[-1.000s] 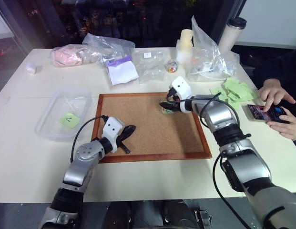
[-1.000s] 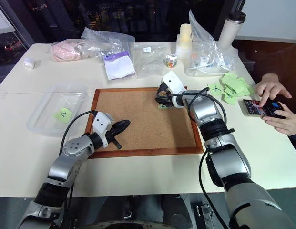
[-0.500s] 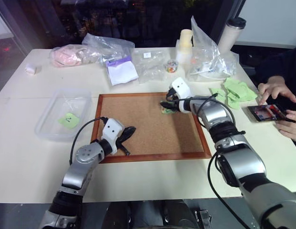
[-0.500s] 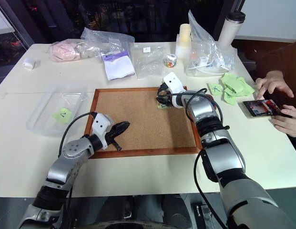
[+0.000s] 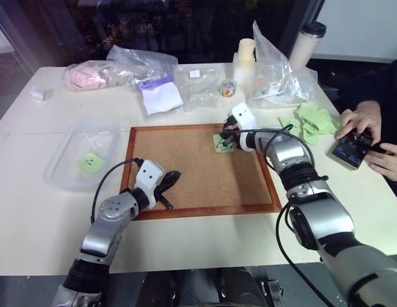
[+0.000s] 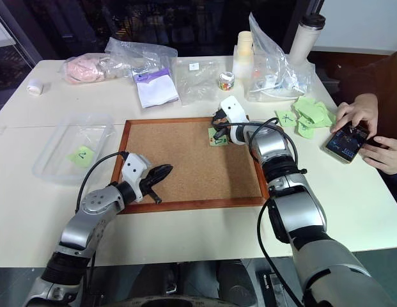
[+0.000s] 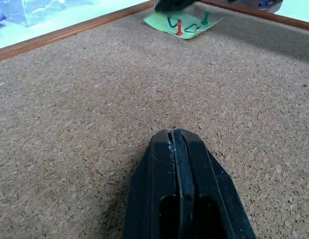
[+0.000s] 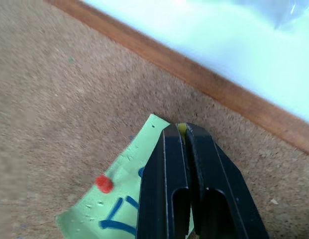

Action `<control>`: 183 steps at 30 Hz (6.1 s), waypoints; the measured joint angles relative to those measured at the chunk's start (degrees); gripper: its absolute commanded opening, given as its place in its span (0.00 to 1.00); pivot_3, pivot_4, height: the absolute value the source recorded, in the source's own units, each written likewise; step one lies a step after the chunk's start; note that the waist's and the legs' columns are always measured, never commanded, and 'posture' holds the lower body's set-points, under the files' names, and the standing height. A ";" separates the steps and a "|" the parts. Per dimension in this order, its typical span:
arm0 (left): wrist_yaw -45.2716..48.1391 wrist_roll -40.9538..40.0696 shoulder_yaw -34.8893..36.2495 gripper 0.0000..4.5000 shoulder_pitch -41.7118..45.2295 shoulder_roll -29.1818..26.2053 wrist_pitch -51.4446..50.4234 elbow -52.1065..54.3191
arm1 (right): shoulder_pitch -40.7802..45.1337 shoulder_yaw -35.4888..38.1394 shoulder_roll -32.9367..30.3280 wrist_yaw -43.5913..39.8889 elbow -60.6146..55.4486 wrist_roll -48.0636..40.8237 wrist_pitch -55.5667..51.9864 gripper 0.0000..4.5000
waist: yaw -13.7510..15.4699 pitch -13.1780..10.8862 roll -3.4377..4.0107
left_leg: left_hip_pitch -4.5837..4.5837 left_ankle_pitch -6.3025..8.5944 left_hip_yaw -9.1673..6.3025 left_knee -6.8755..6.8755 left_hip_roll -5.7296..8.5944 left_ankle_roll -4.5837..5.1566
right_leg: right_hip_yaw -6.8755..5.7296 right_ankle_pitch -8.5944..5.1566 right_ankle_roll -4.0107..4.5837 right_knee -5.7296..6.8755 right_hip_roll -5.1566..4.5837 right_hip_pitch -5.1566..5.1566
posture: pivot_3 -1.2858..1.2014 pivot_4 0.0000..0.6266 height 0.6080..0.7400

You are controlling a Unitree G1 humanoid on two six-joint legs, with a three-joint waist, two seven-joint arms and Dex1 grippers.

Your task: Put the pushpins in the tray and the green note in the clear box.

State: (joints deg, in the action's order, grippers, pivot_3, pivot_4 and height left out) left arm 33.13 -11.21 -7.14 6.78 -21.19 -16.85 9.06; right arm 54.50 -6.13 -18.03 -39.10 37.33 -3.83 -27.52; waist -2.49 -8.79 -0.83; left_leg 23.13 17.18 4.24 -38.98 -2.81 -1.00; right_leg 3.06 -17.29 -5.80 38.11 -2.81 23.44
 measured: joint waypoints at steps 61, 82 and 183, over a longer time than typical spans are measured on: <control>1.56 -0.61 -0.18 0.00 1.57 1.01 -1.68 -1.18 | -21.21 3.97 -7.75 4.96 -37.02 -12.54 -20.05 0.40 | 1.53 0.26 0.41 | -0.09 0.07 0.03 0.04 0.10 0.13 | 0.12 -0.01 0.00 -0.18 0.11 -0.10 | 0.52 0.24 1.00; 0.53 -0.61 0.06 0.00 0.46 1.12 -2.38 0.09 | -16.19 2.06 -5.59 4.25 -24.03 -8.72 -13.35 0.00 | 1.32 0.26 0.42 | -0.10 0.08 0.04 0.08 0.08 0.13 | 0.12 -0.01 0.00 -0.18 0.13 -0.07 | 0.52 0.24 1.00; 0.56 -0.60 -0.14 0.00 -0.10 0.99 -2.68 1.09 | -14.96 -1.17 -1.58 4.49 -21.86 -5.80 -11.22 0.02 | 1.33 0.26 0.43 | -0.05 0.10 0.03 0.17 0.02 0.17 | 0.10 -0.01 0.00 -0.31 0.07 -0.05 | 0.52 0.24 1.00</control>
State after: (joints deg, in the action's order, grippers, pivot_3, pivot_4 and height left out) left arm 33.69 -11.81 -7.29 6.68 -20.20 -19.53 10.15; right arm 39.54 -7.30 -19.62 -34.61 15.47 -9.63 -38.74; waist -1.16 -8.53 -0.40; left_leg 23.08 17.28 4.27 -38.81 -2.79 -0.82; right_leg 3.15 -17.30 -5.80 37.80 -2.74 23.39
